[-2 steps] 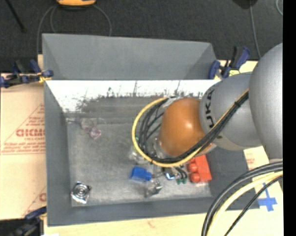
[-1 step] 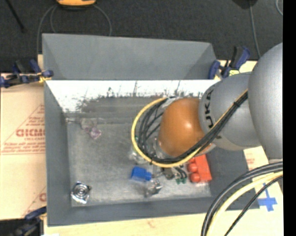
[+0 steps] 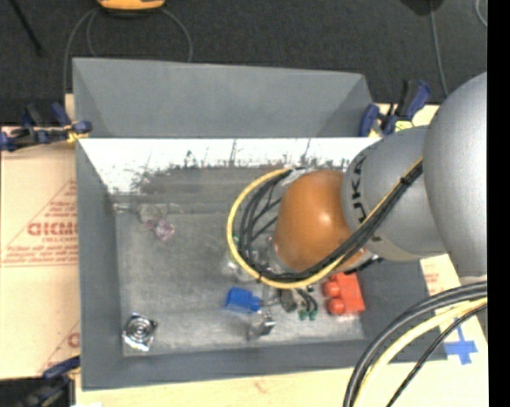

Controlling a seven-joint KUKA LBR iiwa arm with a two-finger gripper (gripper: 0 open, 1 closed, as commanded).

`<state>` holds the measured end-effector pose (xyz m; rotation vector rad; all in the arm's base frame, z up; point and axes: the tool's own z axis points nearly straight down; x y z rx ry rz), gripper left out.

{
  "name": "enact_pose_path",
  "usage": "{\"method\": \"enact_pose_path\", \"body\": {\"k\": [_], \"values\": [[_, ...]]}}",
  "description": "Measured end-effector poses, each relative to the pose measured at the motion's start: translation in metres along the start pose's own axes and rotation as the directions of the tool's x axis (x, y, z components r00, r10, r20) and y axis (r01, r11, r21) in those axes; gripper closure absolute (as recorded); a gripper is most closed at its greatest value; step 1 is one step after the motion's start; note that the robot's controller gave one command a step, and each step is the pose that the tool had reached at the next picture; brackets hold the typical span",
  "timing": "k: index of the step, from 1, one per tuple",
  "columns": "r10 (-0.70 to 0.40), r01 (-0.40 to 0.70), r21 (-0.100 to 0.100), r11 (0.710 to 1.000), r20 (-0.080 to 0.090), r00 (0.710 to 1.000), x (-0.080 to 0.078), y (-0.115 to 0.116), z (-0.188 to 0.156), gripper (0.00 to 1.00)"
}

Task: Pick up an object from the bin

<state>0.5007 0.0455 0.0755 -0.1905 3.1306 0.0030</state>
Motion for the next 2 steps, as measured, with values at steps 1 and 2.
{"method": "enact_pose_path", "body": {"k": [1,2], "values": [[0.002,-0.002,-0.001,1.000,-0.006,1.000,0.000,0.000,-0.003,1.00],[0.007,-0.007,0.002,1.000,0.006,1.000,0.017,0.012,-0.162,1.00]]}}
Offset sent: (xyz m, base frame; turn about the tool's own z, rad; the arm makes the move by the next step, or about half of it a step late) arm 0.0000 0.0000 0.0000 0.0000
